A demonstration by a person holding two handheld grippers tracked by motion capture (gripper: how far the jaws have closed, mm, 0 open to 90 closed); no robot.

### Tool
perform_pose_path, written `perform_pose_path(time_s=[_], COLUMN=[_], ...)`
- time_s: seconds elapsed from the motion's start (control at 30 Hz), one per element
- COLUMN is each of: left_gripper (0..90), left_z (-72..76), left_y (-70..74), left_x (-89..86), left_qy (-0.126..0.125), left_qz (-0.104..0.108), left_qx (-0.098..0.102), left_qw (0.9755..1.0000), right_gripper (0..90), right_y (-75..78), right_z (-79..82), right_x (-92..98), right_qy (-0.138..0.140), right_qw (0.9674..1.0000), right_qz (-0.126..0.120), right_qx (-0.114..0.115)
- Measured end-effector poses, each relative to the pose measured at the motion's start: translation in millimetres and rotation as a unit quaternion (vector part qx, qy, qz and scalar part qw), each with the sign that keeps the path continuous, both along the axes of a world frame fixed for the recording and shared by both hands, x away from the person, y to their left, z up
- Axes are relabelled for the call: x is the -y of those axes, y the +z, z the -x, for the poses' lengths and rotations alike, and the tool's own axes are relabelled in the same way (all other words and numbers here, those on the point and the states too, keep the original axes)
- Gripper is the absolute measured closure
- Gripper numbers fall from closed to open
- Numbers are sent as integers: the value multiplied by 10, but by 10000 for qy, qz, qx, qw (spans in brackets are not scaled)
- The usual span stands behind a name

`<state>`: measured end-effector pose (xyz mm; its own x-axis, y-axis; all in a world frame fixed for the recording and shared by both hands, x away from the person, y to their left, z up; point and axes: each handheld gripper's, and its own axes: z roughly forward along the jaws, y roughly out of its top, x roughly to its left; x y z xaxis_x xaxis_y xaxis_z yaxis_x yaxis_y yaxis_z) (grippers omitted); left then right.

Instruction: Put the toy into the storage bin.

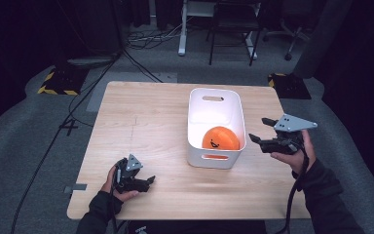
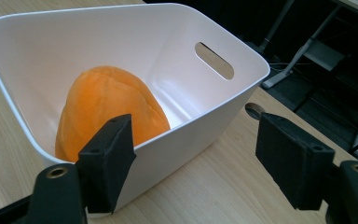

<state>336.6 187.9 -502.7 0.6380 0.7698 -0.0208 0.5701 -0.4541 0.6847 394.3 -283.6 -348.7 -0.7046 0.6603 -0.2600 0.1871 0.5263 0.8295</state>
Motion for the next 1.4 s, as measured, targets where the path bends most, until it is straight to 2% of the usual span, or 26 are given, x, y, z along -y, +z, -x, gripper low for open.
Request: perform_pose_path(time_s=[0.3,0.47,0.5,0.57,0.7,0.77,1.07,1.13,1.4], left_gripper=[163,163,163,163,163,163,163,163,163], left_z=[-2,-1,0,-2,-1,0,-1,0,-1], left_y=[1,1,0,1,1,0,1,0,1], left_x=[-3,-1,0,-2,-2,0,-2,0,-2], left_qy=[-12,-4,1,-11,-13,1,-11,-2,-11], left_qz=[-18,-5,1,-11,-11,-1,-11,1,-13], left_qx=[15,2,-2,5,4,0,4,2,6], left_qw=[10000,10000,10000,10000,10000,10000,10000,10000,10000], right_gripper=[279,277,277,277,276,276,276,276,275], right_y=[-61,-93,-106,-126,-160,-208,-309,-345,-444], right_z=[8,24,17,36,34,40,56,66,95], right_x=[46,77,91,94,116,135,191,209,232], right_qy=[4,-40,-8,-89,-56,-111,-126,-144,-183], right_qw=[10000,9999,9998,9998,9997,9995,9993,9989,9985], right_qz=[91,120,188,180,208,243,300,396,411], right_qx=[15,-64,0,-57,-63,-154,-201,-217,-303])
